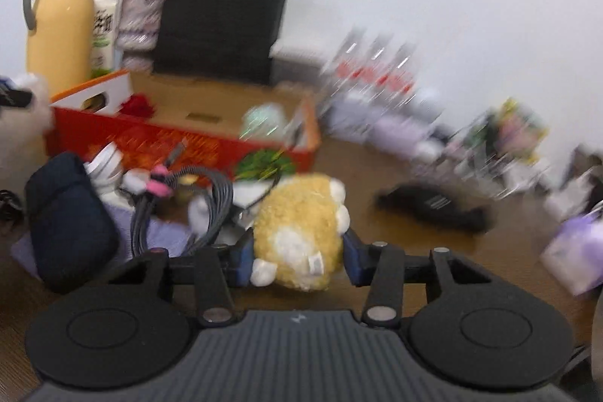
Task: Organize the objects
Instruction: 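Grasp the white plastic container with the left gripper while the right grasps the plush sheep, then carry the container and plush sheep into the cardboard box and release both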
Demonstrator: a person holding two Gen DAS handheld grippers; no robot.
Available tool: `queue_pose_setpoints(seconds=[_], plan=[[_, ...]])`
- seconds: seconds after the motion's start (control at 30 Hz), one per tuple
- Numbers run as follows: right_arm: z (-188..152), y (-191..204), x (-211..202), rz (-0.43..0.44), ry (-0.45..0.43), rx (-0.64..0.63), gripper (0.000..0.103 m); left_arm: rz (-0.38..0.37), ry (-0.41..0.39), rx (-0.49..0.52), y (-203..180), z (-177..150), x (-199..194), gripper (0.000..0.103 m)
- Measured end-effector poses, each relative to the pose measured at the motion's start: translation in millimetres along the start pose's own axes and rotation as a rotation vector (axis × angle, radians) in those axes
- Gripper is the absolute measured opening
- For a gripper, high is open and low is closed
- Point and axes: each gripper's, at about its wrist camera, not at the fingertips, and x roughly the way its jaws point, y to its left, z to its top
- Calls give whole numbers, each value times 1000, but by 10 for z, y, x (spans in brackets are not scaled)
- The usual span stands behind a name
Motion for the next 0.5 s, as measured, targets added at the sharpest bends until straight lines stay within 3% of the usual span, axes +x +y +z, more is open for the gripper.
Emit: queue_pose_setpoints(seconds=[0.1, 0.2, 0.3, 0.33, 0.43, 0.5], plan=[[-4, -179, -299, 6, -37, 50, 46, -90, -16, -126, 83, -51, -461, 40], [-79, -318, -613, 16, -48, 103, 46, -167, 42, -225, 65, -286, -792, 40], [-194, -511, -831, 269, 3, 272, 46, -279, 131, -363, 82, -591, -973, 40], [-249, -500, -869, 296, 12, 277, 46, -298, 165, -396, 95, -687, -999, 40], [-415, -193, -905, 191, 50, 107, 47, -257, 246, -426, 82, -932, -1005, 40], [-493, -190, -916, 210, 59, 132, 48, -253, 231, -412, 64, -1009, -1085, 40]])
